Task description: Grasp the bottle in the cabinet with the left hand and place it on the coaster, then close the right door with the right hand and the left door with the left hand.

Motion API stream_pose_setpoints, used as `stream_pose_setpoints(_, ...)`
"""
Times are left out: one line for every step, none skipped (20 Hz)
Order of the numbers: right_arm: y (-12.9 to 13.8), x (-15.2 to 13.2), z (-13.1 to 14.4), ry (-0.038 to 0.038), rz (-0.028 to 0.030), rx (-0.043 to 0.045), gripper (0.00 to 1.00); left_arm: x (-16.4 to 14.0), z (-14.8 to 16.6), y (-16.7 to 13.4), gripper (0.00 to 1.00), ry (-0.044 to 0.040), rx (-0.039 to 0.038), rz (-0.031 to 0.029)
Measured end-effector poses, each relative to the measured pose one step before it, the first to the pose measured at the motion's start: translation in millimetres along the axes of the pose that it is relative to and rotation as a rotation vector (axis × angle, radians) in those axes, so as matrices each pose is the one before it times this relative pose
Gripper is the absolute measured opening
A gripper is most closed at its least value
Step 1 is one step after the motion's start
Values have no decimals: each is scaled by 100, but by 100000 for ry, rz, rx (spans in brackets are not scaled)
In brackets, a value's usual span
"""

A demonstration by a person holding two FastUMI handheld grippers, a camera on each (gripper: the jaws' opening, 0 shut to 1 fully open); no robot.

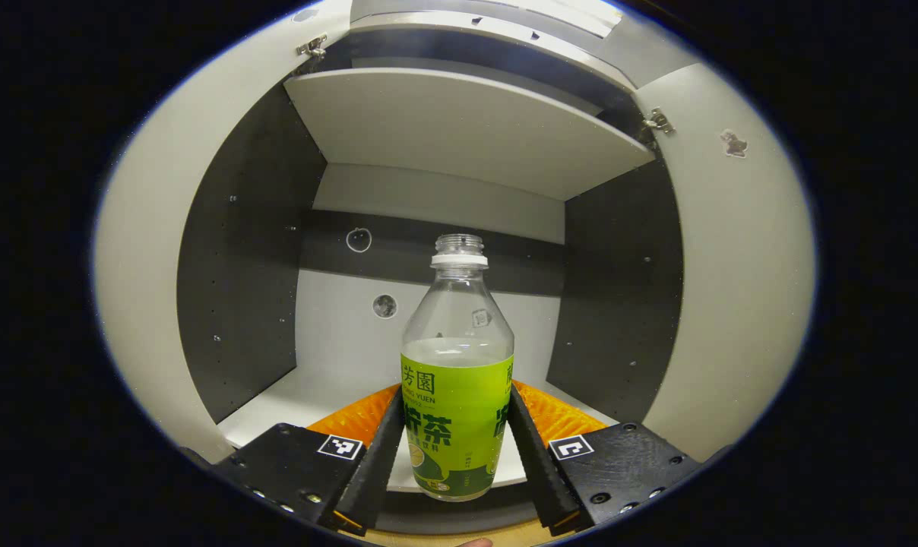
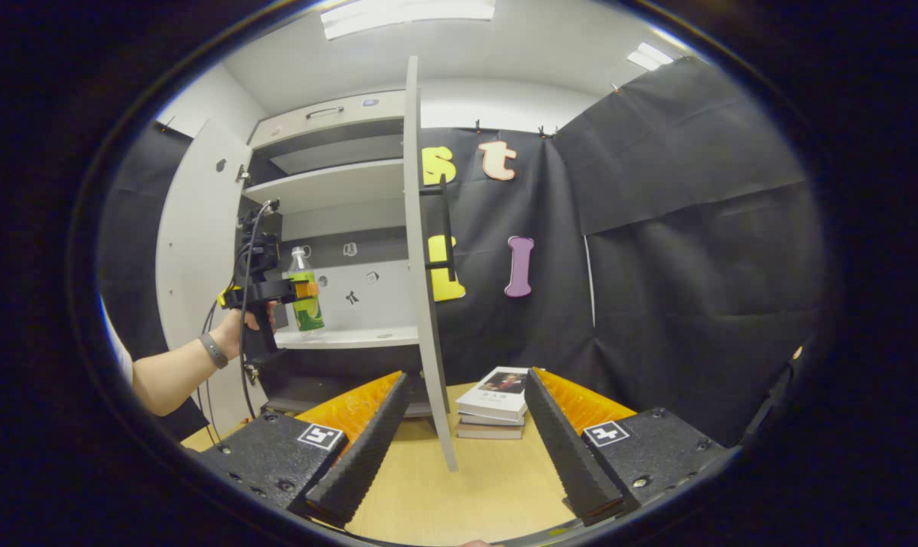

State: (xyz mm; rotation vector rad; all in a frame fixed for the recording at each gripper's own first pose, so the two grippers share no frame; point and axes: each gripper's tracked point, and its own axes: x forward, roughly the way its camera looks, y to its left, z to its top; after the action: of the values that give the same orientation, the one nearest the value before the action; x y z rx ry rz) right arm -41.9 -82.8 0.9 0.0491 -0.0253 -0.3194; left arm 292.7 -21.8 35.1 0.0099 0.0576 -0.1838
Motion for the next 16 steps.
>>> stream_pose_setpoints(612,184,26,225,2377,-723,100,-1594,190,-977,74,-808,-134,-2091)
stream_pose_setpoints(710,292,197,139,2584,-688,100,-1623,-173,-760,74,-426,306,-1764)
stream_pose_setpoints(645,279,202,-16,3123,-434,100,-1762,-220,-661,74,-428,623,-1598)
stream_pose_setpoints(754,244,285,-113,3305,43,100,-1605,-266,-724,74,-458,947,-1075)
stream_pose_setpoints(766,274,363,-186,3211,29,100,-1502,-505,-594,74,-194,1209,-169)
stream_pose_setpoints(504,194,380,-399,2653,-235,97,-1593,-598,-636,73,-429,805,242)
stream_pose_setpoints(501,241,507,-539,2070,-592,100,-1430,-730,-389,74,-493,997,923)
stream_pose_setpoints(385,237,501,-566,1869,-642,100,-1534,-797,-346,78,-321,1897,954)
stream_pose_setpoints(387,155,504,-733,1869,-315,96,-1381,-1033,-234,73,-8,2358,1566)
stream_pose_setpoints(445,198,538,-754,2018,-45,100,-1288,-1387,-310,73,672,2526,1728)
stream_pose_setpoints(320,175,510,-757,1553,9,100,-1108,-1736,-313,74,1117,2446,1769)
stream_pose_setpoints(47,105,570,-808,945,106,100,-1202,-1725,-388,74,626,2521,1248)
stream_pose_setpoints(40,16,678,-979,617,87,96,-1089,-1524,-644,74,-832,2253,479)
stream_pose_setpoints(-95,-29,763,-1278,181,-2,96,-993,-1573,-691,78,-513,1666,141)
stream_pose_setpoints(-102,-36,702,-1065,13,-487,96,-808,-1744,-780,74,790,915,217)
stream_pose_setpoints(-163,-17,465,-808,-491,-981,100,-995,-2148,-725,73,3361,709,710)
